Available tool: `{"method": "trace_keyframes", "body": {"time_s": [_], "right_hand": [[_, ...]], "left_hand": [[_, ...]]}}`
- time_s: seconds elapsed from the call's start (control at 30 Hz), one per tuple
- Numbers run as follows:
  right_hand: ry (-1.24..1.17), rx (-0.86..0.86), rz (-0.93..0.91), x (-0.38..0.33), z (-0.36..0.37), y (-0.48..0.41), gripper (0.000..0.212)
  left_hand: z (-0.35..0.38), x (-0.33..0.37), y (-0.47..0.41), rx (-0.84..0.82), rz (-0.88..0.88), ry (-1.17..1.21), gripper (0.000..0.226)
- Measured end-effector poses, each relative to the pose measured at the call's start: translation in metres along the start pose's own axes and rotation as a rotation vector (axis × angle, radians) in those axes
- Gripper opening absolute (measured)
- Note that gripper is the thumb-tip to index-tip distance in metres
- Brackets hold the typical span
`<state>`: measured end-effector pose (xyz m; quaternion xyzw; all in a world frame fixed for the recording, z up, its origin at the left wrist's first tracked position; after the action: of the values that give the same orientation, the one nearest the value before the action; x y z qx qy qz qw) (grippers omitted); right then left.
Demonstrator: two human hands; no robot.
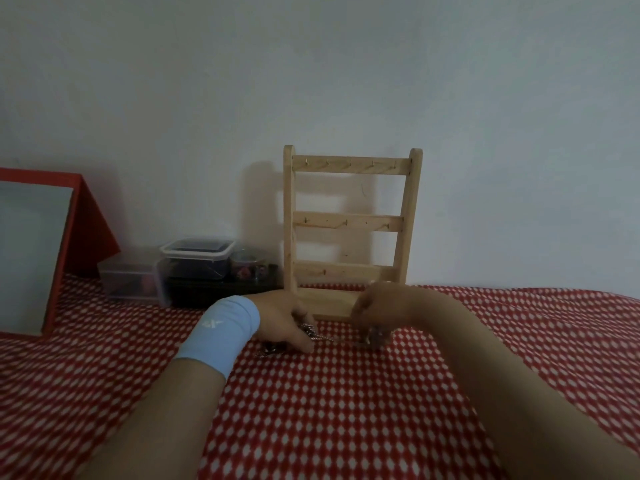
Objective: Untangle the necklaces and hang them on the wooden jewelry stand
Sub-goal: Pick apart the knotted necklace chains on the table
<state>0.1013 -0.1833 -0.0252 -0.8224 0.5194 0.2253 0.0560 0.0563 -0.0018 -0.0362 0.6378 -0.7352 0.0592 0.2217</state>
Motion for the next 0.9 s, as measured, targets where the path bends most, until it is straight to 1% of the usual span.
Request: {"method": "trace_keyframes", "body": {"time_s": [0.07, 0.13, 0.2, 0.23, 0.27, 0.33, 0.37, 0.43, 0.47, 0.5, 0.53, 0.6, 0.63, 0.67, 0.7, 0.73, 0.8, 0.83, 0.9], "right_hand": [[0.156, -0.052, -0.031, -0.002, 0.003, 0.002, 0.021], [0.249, -0.041, -0.070, -0.009, 0.001, 0.004, 0.026], [0.309, -0.017, -0.113, -0.019, 0.001, 0.004, 0.035], [0.288, -0.019, -0.141, -0.025, 0.004, 0.004, 0.037], [0.224, -0.026, -0.168, -0.030, 0.008, 0.003, 0.036], [0.065, -0.036, -0.201, -0.037, 0.018, 0.001, 0.030], [0.009, -0.034, -0.211, -0.039, 0.022, 0.000, 0.030], [-0.035, -0.002, -0.231, -0.037, 0.024, -0.003, 0.038], [-0.047, 0.008, -0.250, -0.035, 0.024, -0.003, 0.037], [-0.068, 0.013, -0.271, -0.035, 0.023, -0.003, 0.032], [-0.104, 0.028, -0.284, -0.034, 0.022, -0.003, 0.026], [-0.194, 0.078, -0.264, -0.032, 0.019, -0.005, 0.022], [-0.236, 0.099, -0.243, -0.031, 0.017, -0.006, 0.022], [-0.274, 0.121, -0.230, -0.029, 0.016, -0.006, 0.021], [-0.301, 0.144, -0.228, -0.028, 0.014, -0.006, 0.020], [-0.308, 0.166, -0.240, -0.027, 0.011, -0.005, 0.018], [-0.283, 0.184, -0.270, -0.025, 0.008, -0.004, 0.011], [-0.256, 0.193, -0.282, -0.024, 0.008, -0.004, 0.013], [-0.222, 0.213, -0.282, -0.023, 0.007, -0.004, 0.017]], "left_hand": [[0.002, 0.004, -0.002, 0.011, 0.033, 0.006, 0.038], [0.003, 0.007, -0.003, 0.035, 0.056, 0.009, 0.038], [0.001, 0.008, -0.005, 0.062, 0.073, 0.059, 0.027], [0.000, 0.009, -0.006, 0.077, 0.077, 0.081, 0.020], [-0.001, 0.009, -0.006, 0.097, 0.078, 0.077, 0.020], [-0.003, 0.009, -0.007, 0.144, 0.076, 0.046, 0.029], [-0.004, 0.008, -0.007, 0.165, 0.073, 0.043, 0.030], [-0.007, 0.004, -0.008, 0.209, 0.069, 0.078, 0.022], [-0.009, 0.000, -0.009, 0.222, 0.061, 0.128, 0.016], [-0.009, -0.003, -0.009, 0.222, 0.051, 0.185, 0.014], [-0.010, -0.006, -0.008, 0.208, 0.042, 0.249, 0.021], [-0.008, -0.011, -0.006, 0.127, 0.032, 0.391, 0.045], [-0.006, -0.012, -0.005, 0.063, 0.045, 0.445, 0.052], [-0.005, -0.011, -0.003, 0.012, 0.066, 0.461, 0.053], [-0.005, -0.011, -0.002, 0.001, 0.081, 0.439, 0.051], [-0.006, -0.011, -0.002, 0.025, 0.087, 0.406, 0.046], [-0.012, -0.010, -0.001, 0.088, 0.103, 0.375, 0.031], [-0.014, -0.010, -0.001, 0.101, 0.111, 0.371, 0.026], [-0.017, -0.010, 0.001, 0.142, 0.114, 0.343, 0.024]]}}
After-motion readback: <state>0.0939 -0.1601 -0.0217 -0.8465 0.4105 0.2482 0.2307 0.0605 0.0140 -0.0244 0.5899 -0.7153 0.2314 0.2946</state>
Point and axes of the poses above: each hand's wrist, its own y-axis away from the middle knuckle, its own z-axis out of the palm, x = y × z, the point moved 4 cm from there along -y, towards the middle knuckle, and after that the axes turned 5 degrees about x, right-handed, at the moved point
